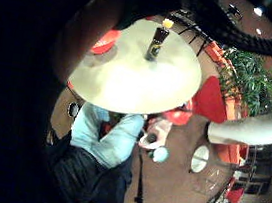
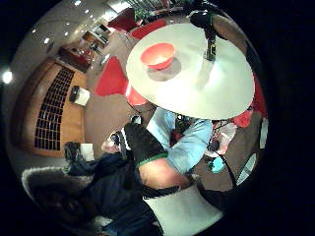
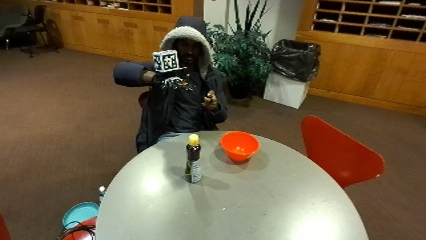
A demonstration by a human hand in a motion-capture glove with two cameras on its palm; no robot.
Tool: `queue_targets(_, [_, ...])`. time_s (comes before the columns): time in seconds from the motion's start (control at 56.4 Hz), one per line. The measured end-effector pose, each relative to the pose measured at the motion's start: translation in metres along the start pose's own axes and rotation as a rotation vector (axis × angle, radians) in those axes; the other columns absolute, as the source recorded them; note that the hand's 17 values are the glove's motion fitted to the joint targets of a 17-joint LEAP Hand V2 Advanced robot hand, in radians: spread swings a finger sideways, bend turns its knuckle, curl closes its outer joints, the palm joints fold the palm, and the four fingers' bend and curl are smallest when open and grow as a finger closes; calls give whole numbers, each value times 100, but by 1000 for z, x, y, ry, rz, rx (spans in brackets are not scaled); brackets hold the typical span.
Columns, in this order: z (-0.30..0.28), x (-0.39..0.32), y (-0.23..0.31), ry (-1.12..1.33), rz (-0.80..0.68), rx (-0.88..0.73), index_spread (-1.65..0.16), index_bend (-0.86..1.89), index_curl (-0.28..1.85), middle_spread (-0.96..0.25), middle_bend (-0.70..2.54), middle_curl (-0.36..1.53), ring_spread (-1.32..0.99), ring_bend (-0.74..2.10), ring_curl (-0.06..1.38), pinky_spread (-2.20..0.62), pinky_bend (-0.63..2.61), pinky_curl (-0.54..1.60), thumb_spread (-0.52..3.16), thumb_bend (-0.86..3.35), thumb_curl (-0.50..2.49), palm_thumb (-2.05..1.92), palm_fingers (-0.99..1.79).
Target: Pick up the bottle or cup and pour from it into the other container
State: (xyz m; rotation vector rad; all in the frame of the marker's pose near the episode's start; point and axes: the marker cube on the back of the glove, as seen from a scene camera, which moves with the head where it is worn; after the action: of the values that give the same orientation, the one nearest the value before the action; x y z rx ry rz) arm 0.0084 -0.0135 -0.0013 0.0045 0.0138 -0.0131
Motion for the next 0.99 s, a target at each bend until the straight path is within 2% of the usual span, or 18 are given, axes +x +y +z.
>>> queue_targets(0.124, [1, 2, -3, -4, -19, -10, -34, 43, 21, -5, 33, 14, 10, 14, 4, 27, 25, 13, 69, 7, 13, 24, 40])
queue_targets(0.284, [2, 4, -4, -6, -46, -2, -41, 41, 27, -6, 33, 20, 13, 14, 5, 34, 24, 19, 87, 2, 20, 27, 37])
queue_targets(0.514, [4, 0, 0, -5, -15, -14, -43, 39, 31, -6, 30, 25, 14, 15, 5, 36, 22, 24, 94, -3, 26, 28, 36])
queue_targets(0.603, [5, -2, -10, 0, 159, 44, -43, 39, 33, -6, 29, 26, 15, 15, 6, 36, 21, 25, 95, -3, 28, 28, 36])
queue_targets(0.691, [3, 6, -4, 0, 17, -17, -43, 38, 33, -6, 28, 28, 15, 15, 6, 37, 21, 26, 96, -3, 29, 27, 36])
queue_targets(0.833, [-1, 34, -16, 21, 45, 4, -44, 37, 35, -6, 27, 29, 15, 15, 6, 37, 20, 28, 96, -3, 31, 28, 36])
queue_targets(0.904, [-3, 50, -20, -11, 113, -6, -44, 37, 35, -6, 26, 30, 15, 15, 6, 37, 19, 29, 95, -3, 32, 29, 36])
queue_targets(0.993, [2, 74, -50, -34, 392, 152, -44, 36, 36, -6, 26, 31, 15, 14, 6, 37, 19, 29, 95, -3, 32, 29, 35])
